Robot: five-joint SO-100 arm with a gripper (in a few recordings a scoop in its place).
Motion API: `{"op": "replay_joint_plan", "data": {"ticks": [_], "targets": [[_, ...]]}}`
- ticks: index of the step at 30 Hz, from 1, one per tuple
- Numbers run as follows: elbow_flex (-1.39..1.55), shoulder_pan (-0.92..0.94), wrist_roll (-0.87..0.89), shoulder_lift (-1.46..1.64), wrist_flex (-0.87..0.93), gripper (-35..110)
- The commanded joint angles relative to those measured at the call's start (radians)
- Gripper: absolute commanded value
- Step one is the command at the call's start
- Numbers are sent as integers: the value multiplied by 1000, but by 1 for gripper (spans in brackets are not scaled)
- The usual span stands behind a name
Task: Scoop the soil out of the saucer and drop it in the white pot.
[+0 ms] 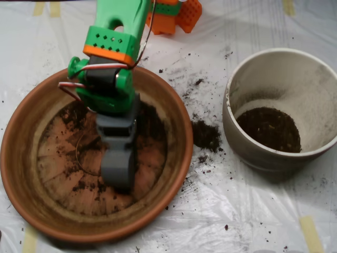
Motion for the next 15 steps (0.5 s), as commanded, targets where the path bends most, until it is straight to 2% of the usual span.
{"op": "replay_joint_plan", "data": {"ticks": [1,3,10,15], "targets": [[-55,0,-25,-5,11,38],[-11,2,-35,26,-6,34],[273,-11,-91,235,-118,30],[374,14,-121,305,-152,27]]}}
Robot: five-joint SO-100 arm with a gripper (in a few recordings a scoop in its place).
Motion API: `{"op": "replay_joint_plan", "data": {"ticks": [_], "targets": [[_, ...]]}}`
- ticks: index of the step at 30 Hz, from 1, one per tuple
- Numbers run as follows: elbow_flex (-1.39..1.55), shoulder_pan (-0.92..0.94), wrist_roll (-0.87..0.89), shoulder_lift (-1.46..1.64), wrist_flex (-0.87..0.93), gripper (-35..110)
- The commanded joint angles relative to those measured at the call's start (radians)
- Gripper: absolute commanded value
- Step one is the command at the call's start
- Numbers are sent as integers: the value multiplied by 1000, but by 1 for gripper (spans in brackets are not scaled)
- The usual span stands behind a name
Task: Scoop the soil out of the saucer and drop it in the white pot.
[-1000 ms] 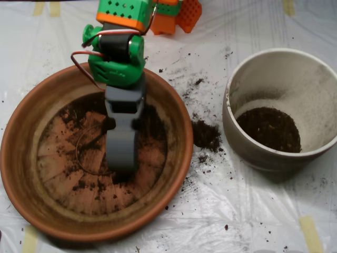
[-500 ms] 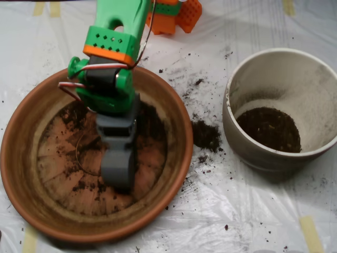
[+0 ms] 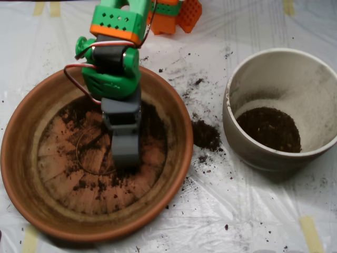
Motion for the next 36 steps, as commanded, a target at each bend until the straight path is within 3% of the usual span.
{"op": "replay_joint_plan", "data": {"ticks": [1,17,22,25,36], "targets": [[91,31,-32,74,-5,26],[462,61,-52,383,-279,12],[471,46,-38,385,-298,10],[474,41,-51,390,-305,0],[422,-6,-6,511,-219,-1]]}}
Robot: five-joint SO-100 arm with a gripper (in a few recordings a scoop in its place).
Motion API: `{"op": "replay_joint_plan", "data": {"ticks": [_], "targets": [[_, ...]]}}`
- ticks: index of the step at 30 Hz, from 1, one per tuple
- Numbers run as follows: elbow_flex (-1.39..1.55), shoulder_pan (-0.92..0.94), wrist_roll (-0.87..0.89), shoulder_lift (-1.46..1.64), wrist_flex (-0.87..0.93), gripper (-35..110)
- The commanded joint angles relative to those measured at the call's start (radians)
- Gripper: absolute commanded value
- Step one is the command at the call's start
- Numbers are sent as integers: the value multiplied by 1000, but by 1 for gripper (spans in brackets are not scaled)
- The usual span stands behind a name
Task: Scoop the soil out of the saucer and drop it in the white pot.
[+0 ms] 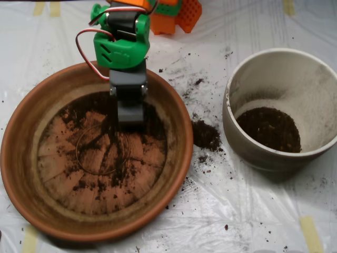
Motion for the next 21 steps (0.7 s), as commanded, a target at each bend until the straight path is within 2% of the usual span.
{"op": "replay_joint_plan", "data": {"ticks": [1,12,21], "targets": [[-38,-26,32,166,40,-1],[-190,-184,149,433,175,-1],[-480,-328,169,433,339,-1]]}}
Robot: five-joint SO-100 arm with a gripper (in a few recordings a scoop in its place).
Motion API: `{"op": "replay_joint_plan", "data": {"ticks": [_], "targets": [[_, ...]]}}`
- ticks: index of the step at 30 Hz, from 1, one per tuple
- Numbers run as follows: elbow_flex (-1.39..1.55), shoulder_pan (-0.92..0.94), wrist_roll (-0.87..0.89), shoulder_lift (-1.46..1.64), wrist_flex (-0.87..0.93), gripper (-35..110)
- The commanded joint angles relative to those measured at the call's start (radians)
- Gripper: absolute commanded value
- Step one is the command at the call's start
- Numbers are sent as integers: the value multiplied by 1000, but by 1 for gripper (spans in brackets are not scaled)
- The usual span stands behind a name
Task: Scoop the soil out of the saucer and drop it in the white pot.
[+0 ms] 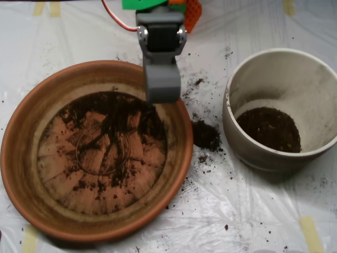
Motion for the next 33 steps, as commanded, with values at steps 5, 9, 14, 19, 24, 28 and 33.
{"op": "replay_joint_plan", "data": {"ticks": [5,9,14,19,24,28,33], "targets": [[-400,-149,-11,-52,141,-1],[-563,-273,-5,-150,206,-1],[-687,-426,-20,-255,247,-1],[-686,-499,-44,-322,236,1],[-667,-505,-43,-364,276,42],[-627,-491,-28,-344,268,39],[-612,-471,5,-295,272,37]]}}
